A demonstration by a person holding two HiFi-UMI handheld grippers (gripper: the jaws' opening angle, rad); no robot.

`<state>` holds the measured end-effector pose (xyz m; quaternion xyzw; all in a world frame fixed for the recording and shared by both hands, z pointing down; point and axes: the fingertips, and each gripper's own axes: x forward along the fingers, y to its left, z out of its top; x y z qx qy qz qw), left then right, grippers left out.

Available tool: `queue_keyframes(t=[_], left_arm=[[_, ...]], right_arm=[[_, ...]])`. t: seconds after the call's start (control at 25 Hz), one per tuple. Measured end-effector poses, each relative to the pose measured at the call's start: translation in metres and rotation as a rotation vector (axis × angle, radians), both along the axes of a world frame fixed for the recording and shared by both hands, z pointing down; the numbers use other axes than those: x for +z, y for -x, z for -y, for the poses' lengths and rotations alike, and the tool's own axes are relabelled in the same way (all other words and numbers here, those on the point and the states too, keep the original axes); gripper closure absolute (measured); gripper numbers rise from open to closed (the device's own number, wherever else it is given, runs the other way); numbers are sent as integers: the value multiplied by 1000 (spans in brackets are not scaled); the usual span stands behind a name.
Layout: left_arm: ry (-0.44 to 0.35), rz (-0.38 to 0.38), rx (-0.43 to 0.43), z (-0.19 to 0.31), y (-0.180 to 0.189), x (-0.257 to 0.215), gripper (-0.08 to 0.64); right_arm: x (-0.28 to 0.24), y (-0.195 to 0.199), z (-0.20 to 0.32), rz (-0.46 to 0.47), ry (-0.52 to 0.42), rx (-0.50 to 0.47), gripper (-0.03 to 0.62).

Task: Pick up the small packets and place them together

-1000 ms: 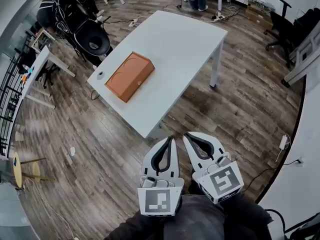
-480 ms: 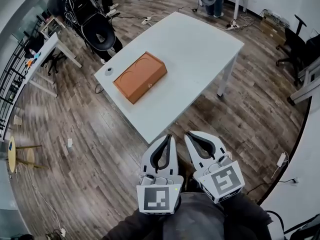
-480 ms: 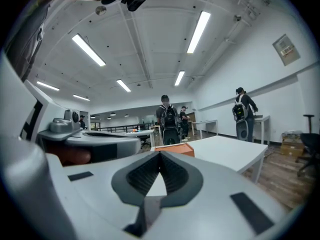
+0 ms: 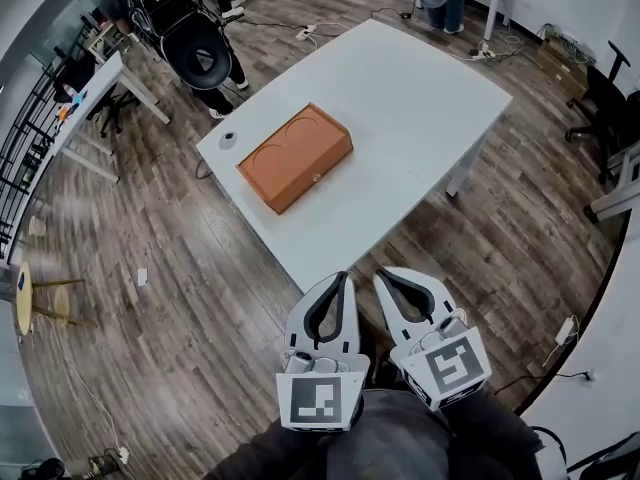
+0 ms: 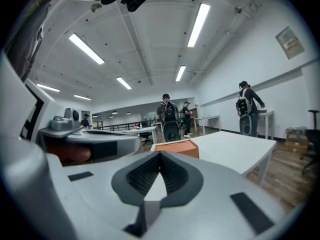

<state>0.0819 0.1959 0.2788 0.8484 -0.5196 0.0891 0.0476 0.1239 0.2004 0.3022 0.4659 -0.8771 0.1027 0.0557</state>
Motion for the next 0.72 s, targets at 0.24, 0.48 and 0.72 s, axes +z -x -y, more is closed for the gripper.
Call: queue_keyframes(t=[0.24,0.48,0.72], left_arm=[[37,-22,-1,32,8,12,563],[42,-39,-50,82,37,10,563],[28,-60,-99,132,66,4,563]], right_arm=[[8,13,34,-5,21,-15,588],[5,44,87,-16,20,-66,588],[3,80,138,-49,23,-136,588]])
